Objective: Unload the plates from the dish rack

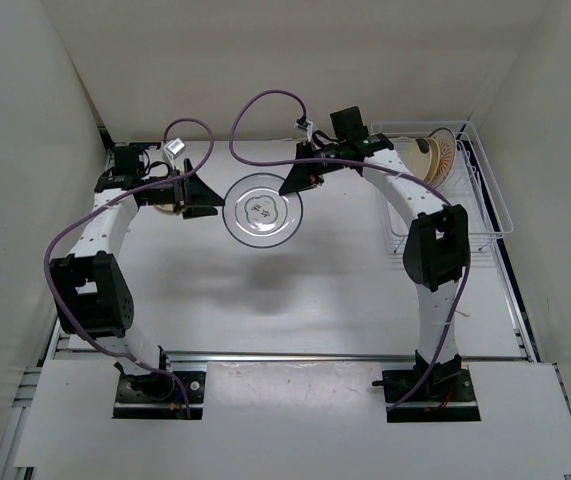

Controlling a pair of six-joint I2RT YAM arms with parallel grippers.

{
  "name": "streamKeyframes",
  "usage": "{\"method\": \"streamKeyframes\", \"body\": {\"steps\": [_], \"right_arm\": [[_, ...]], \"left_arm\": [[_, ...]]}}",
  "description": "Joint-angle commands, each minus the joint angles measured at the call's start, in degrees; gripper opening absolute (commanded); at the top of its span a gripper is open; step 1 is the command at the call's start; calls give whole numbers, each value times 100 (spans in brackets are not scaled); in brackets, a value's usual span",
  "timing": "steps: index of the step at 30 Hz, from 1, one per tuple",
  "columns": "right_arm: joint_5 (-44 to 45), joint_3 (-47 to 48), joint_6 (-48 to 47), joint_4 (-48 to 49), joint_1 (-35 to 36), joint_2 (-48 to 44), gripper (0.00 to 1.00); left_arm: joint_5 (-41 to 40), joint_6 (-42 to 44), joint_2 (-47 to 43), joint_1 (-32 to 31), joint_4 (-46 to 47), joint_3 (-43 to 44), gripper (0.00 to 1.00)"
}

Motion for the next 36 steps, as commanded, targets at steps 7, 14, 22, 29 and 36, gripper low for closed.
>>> {"method": "streamKeyframes", "body": {"steps": [7, 14, 22, 29, 36], "right_arm": [[-533, 487, 425, 527, 187, 217, 0], [-533, 611, 600, 642, 302, 384, 0], [-289, 611, 452, 581, 302, 384, 1], [2268, 461, -208, -184, -31, -230, 45], [3667, 198, -480, -290, -769, -1056, 50]], "left_arm": [[151, 90, 197, -317, 160, -64, 89], [204, 142, 321, -317, 160, 51, 33], [81, 143, 321, -317, 160, 51, 11], [-973, -217, 434, -317, 415, 42, 11], [-1386, -1016, 1111, -317, 723, 374, 11]]}}
